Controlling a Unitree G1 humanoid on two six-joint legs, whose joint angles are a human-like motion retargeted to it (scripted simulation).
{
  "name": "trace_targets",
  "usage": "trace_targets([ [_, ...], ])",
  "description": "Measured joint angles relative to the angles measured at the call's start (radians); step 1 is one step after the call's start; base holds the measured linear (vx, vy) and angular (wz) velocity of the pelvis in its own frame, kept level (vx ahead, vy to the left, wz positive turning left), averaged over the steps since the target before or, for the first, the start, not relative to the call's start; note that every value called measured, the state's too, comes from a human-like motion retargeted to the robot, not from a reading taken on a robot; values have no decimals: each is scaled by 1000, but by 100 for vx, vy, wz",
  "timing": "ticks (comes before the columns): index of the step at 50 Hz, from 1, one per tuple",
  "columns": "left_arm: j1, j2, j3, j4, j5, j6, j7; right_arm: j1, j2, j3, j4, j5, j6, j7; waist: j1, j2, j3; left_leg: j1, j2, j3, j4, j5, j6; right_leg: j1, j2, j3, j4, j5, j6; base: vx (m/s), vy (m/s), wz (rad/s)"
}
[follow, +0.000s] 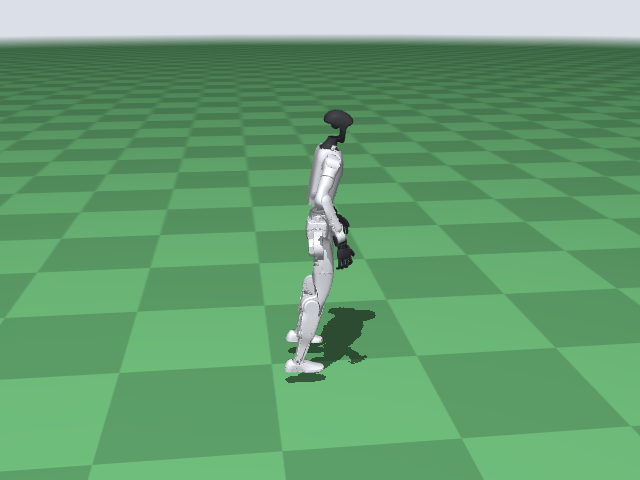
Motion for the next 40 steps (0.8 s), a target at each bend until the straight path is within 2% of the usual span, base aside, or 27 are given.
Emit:
trace_targets([
  [3,19,42,17,-21,7,-17,-11,71,-50,-28,-93,83,-2,88,7,-10,-8,-7,-6,-13,-15,-26,-4,-8,-7,-5,-7,-33,6,0,0,0],
  [5,10,29,58,40,-23,-28,-10,92,-46,-51,-62,141,-7,92,14,-19,-1,-18,-11,-15,-18,-39,2,-21,-13,-3,-3,-50,2,-3,2,-2],
  [12,-82,-102,306,366,-310,-47,32,0,74,-201,347,225,-48,-145,31,-31,26,-50,-10,9,-60,-10,-8,-80,-12,16,-17,-9,2,-7,5,-15],
  [16,-83,-134,327,387,-442,-89,55,-79,121,-283,470,367,-84,-233,17,-32,44,-74,1,25,-97,16,-22,-129,0,32,-28,28,10,-10,4,-22],
  [19,-92,-148,305,372,-459,-104,37,-153,152,-299,513,429,-93,-225,6,-33,99,-100,9,34,-95,22,-18,-165,12,49,-17,40,0,-18,2,-25],
  [22,-129,-155,286,344,-465,-96,29,-223,169,-267,507,424,-91,-201,-8,-35,200,-150,8,25,2,-20,39,-184,17,63,33,-2,-36,-24,0,0],
  [25,-178,-153,269,303,-491,-81,44,-289,160,-213,467,407,-96,-200,-42,-21,331,-282,15,-17,330,-170,139,-217,42,64,211,-153,-103,-24,1,34],
  [27,-197,-146,243,287,-496,-62,41,-325,145,-180,459,408,-99,-208,-63,4,361,-426,32,-48,604,-293,203,-332,85,39,452,-294,-157,-21,2,31],
  [30,-249,-125,184,291,-477,-30,14,-408,125,-136,493,411,-90,-212,-78,21,361,-635,36,-70,925,-432,281,-560,114,-5,829,-450,-215,-18,1,20],
  [33,-329,-92,102,288,-458,-42,22,-501,99,-59,489,434,-109,-236,-80,19,357,-755,22,-72,1045,-470,303,-695,105,-17,991,-498,-231,-7,-1,13],
  [35,-340,-70,45,242,-467,-80,87,-487,61,4,367,455,-138,-286,-75,14,338,-740,14,-60,982,-437,300,-684,86,-16,935,-476,-221,14,-2,6],
  [37,-269,-55,28,154,-457,-116,142,-368,21,3,164,422,-148,-297,-70,7,297,-604,6,-37,756,-326,274,-549,55,-19,700,-357,-190,37,-4,1],
  [38,-215,-52,35,113,-441,-129,147,-289,10,-18,70,394,-145,-281,-69,2,262,-509,0,-28,588,-225,246,-455,35,-20,524,-242,-166,52,-5,-1],
  [40,-86,-59,67,60,-387,-147,102,-114,13,-74,-66,343,-135,-220,-63,-19,162,-290,-24,-27,152,118,146,-257,-17,-20,110,116,-87,60,-7,-7],
])
